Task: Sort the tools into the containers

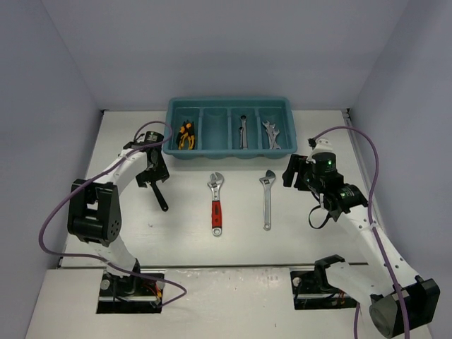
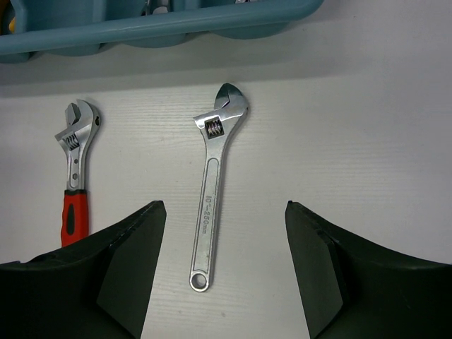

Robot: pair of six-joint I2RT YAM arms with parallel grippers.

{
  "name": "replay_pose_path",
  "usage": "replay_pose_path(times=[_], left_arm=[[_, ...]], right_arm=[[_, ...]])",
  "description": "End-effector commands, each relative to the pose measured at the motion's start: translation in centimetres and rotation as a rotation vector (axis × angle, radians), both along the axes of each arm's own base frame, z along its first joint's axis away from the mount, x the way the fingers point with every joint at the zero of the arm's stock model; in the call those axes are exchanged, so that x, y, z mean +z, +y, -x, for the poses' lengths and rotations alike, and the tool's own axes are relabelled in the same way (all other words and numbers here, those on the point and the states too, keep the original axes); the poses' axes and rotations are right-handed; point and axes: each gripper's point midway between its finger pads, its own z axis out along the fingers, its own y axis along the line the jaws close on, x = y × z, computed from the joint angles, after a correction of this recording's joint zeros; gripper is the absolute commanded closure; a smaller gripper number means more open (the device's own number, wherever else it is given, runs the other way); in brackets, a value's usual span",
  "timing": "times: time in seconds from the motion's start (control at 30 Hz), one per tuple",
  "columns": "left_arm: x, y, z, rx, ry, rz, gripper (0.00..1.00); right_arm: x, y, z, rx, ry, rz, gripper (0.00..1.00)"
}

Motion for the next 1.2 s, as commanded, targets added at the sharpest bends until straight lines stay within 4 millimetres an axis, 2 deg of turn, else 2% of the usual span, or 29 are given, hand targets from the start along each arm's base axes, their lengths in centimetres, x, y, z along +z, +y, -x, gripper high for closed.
replay_pose_path(times=[0.0, 0.17, 0.4, 0.57, 0.73, 1.17], left_arm=[[0.4, 0.8, -1.9, 0.093, -0.060, 0.048, 0.46], [-2.4, 0.6, -0.9, 0.131, 0.003, 0.067, 0.50], [-5.0, -0.2, -0.1, 0.152, 0.036, 0.111, 0.54], [-5.6, 0.0, -0.3, 0.155, 0.029, 0.120, 0.57], [-6.4, 0.3, -0.2, 0.158, 0.046, 0.134, 0.68], [-6.9, 2.3, -0.1, 0.181, 0.050, 0.094, 0.62]], right_arm=[[2.2, 0.1, -1.0, 0.001, -0.074, -0.016, 0.34], [2.1, 0.0, -0.5, -0.002, -0.079, -0.026, 0.34], [2.4, 0.1, -0.4, -0.001, -0.086, -0.034, 0.34], [2.5, 0.2, -0.6, 0.001, -0.084, -0.033, 0.34], [2.4, 0.2, -0.7, 0.002, -0.082, -0.030, 0.34], [2.2, 0.2, -1.0, 0.002, -0.072, -0.021, 0.34]])
